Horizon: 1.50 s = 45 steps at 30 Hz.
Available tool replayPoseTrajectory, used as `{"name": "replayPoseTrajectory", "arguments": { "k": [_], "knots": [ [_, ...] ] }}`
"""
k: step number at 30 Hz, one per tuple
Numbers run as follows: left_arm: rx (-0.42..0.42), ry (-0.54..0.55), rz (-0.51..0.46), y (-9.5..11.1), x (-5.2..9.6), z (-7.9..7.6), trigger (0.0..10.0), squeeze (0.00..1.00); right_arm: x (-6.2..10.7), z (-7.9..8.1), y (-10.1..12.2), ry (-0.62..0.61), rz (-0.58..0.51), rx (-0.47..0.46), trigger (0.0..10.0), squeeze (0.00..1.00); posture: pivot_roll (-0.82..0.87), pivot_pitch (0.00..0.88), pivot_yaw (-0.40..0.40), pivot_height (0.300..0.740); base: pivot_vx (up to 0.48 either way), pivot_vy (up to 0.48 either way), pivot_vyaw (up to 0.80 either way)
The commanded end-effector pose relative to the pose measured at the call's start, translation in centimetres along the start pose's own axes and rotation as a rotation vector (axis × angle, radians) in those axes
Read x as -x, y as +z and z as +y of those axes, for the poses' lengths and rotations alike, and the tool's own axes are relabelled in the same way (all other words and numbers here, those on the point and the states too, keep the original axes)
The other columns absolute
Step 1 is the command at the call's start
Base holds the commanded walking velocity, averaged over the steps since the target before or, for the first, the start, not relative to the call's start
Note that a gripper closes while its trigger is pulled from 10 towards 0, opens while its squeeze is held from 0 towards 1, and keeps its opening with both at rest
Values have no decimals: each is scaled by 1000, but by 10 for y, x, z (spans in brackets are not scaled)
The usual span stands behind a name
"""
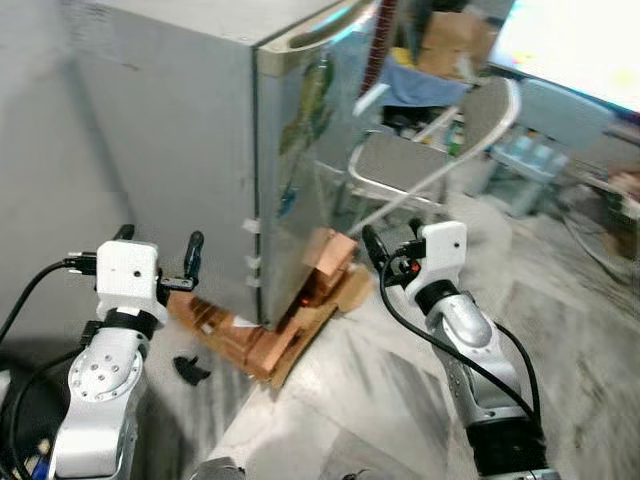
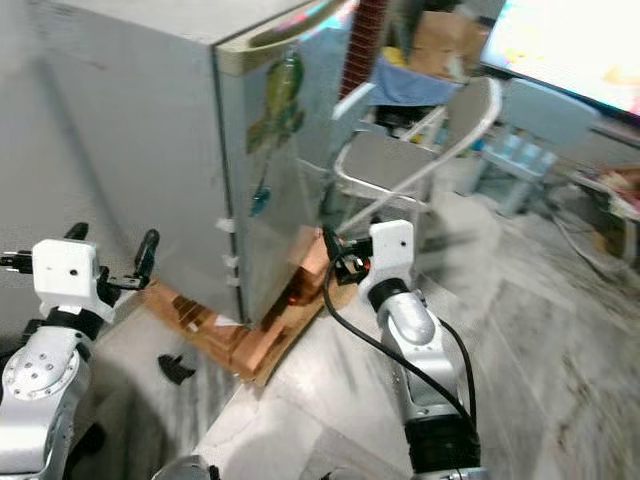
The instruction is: Restocking fridge
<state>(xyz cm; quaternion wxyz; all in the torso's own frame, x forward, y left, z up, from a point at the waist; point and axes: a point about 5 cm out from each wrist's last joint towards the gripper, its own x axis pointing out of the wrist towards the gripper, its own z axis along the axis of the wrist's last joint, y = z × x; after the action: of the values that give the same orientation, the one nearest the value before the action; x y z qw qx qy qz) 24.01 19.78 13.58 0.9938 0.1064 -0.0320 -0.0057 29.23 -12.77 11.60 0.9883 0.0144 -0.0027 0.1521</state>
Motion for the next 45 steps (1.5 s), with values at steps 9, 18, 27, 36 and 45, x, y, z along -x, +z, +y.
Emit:
{"name": "replayPoseTrajectory", "arguments": {
  "k": [9, 18, 27, 36, 45],
  "knots": [
    [-4, -52, -24, 9, 2, -10, 10000, 0, 5, -7, 1, -23, 9, 24, 10000, 0, 169, 32, -90, 740, 267, 167, -800],
    [48, -20, 0, 8, 2, -8, 10000, 0, 5, -7, 0, -30, 14, 56, 10000, 0, 176, 48, -98, 740, 150, 0, -279],
    [59, -4, 6, 9, -1, -4, 10000, 0, 6, -7, -4, -46, 18, 111, 10000, 0, 172, 55, -94, 740, 0, 0, 0],
    [119, -123, 16, 12, -7, -13, 10000, 0, 5, -5, -3, -50, 39, 115, 10000, 0, 169, 63, -93, 740, 0, 0, 0],
    [103, -172, 6, 16, -27, -19, 10000, 0, 15, 5, -2, 59, 66, 1, 10000, 0, 164, 73, -96, 740, 0, 0, 0]
  ]
}}
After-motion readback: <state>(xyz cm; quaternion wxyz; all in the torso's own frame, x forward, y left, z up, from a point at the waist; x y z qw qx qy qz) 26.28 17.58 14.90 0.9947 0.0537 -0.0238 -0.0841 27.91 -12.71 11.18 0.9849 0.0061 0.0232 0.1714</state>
